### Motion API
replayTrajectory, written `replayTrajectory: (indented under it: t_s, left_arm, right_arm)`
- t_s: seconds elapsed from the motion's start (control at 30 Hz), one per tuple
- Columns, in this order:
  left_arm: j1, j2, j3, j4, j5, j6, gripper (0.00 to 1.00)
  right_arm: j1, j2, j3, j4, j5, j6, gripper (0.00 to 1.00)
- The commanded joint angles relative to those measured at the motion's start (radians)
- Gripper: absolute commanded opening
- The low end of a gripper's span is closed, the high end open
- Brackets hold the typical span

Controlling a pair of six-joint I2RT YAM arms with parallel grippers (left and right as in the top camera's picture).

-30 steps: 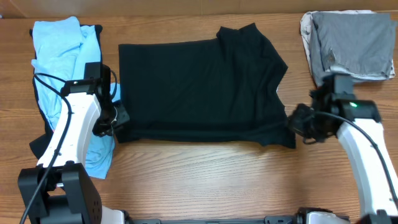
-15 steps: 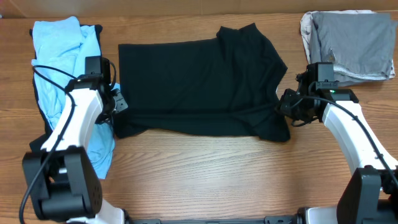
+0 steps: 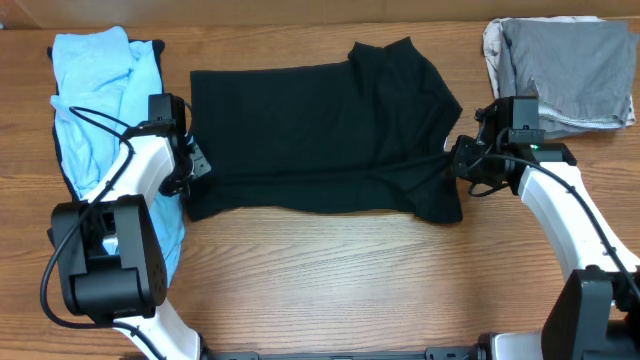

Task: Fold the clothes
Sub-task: 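Release the black shirt's near edge and raise both grippers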

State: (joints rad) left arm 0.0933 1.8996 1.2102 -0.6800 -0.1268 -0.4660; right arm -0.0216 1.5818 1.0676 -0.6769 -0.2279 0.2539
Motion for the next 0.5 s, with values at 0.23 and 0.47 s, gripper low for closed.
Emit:
replayTrajectory:
  t_s: [0.23, 0.47]
  left_arm:
    - [0.013, 0.007, -0.003, 0.056, -0.014, -0.013, 0.54]
    - [0.013, 0.003, 0.135, -0.063, -0.011, 0.109, 0.81]
  right_arm:
    - [-0.006, 0.083, -0.002, 0.048, 0.017, -0.059, 0.43]
    - [-0.006, 0.058, 0.125, -0.071, 0.016, -0.096, 0.6]
